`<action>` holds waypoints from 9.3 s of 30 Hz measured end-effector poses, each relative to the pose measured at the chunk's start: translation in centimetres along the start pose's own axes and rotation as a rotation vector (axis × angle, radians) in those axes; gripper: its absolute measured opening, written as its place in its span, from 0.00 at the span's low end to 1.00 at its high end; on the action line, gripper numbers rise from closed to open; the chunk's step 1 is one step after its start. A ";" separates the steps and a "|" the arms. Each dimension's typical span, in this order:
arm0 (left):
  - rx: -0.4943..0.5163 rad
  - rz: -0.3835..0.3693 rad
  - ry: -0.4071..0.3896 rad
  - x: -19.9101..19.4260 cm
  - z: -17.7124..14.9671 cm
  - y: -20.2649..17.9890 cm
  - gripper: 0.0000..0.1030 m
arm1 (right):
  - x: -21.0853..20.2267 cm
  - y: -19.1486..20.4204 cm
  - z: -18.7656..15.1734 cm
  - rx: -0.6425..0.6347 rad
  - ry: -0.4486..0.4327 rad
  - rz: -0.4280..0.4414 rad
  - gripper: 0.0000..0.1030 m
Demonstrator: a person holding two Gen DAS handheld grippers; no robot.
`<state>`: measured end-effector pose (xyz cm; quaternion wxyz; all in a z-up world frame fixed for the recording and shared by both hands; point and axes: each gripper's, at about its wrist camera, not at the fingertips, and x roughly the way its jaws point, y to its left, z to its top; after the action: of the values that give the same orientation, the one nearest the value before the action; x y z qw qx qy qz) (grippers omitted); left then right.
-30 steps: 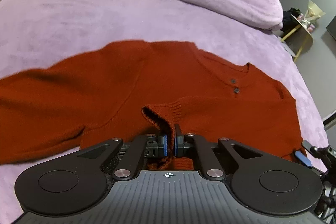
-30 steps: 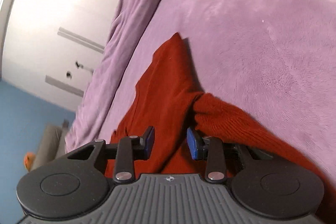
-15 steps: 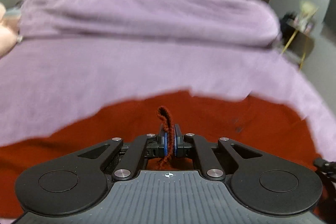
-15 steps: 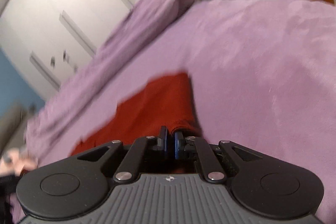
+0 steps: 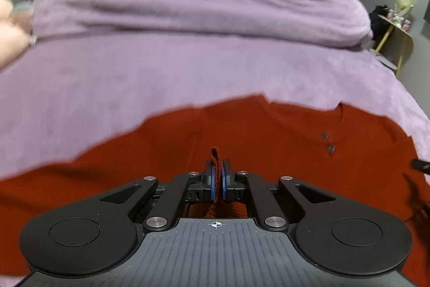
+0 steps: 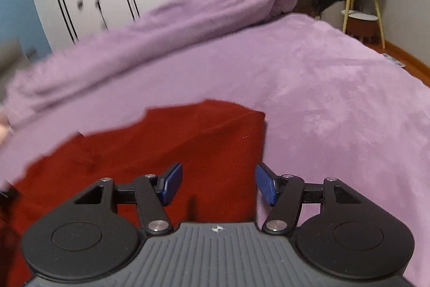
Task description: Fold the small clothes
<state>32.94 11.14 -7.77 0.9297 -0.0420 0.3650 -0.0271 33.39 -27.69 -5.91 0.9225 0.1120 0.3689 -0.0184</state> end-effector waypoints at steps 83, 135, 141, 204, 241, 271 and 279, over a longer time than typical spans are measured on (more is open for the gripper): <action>-0.300 -0.318 -0.329 -15.7 -1.8 10.0 0.31 | -12.7 4.0 -9.7 -0.067 0.062 0.109 0.48; -0.383 0.010 0.049 -5.6 -6.7 5.9 0.78 | 1.4 2.9 -1.6 0.112 0.086 0.227 0.02; -0.347 0.037 0.070 -4.6 -6.2 5.3 0.79 | -2.4 5.2 -0.7 -0.147 -0.210 -0.022 0.02; 0.043 0.154 0.184 -3.9 -5.2 -3.2 0.85 | -2.0 6.1 -4.1 -0.509 0.135 -0.042 0.28; -0.398 -0.299 0.335 -19.9 -16.7 7.1 0.07 | -21.4 -10.3 -14.8 0.262 0.404 0.334 0.04; -0.079 -0.087 0.155 -7.3 -7.2 4.1 0.53 | -9.5 -5.7 -5.6 -0.084 0.097 0.174 0.46; -0.041 -0.076 0.178 -6.1 -6.9 3.6 0.27 | -7.8 -3.3 -5.5 -0.240 0.111 0.110 0.09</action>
<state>23.80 14.77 -9.02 0.8907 -0.0723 0.4450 -0.0585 23.56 -30.02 -5.06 0.9071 0.0221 0.4122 0.0828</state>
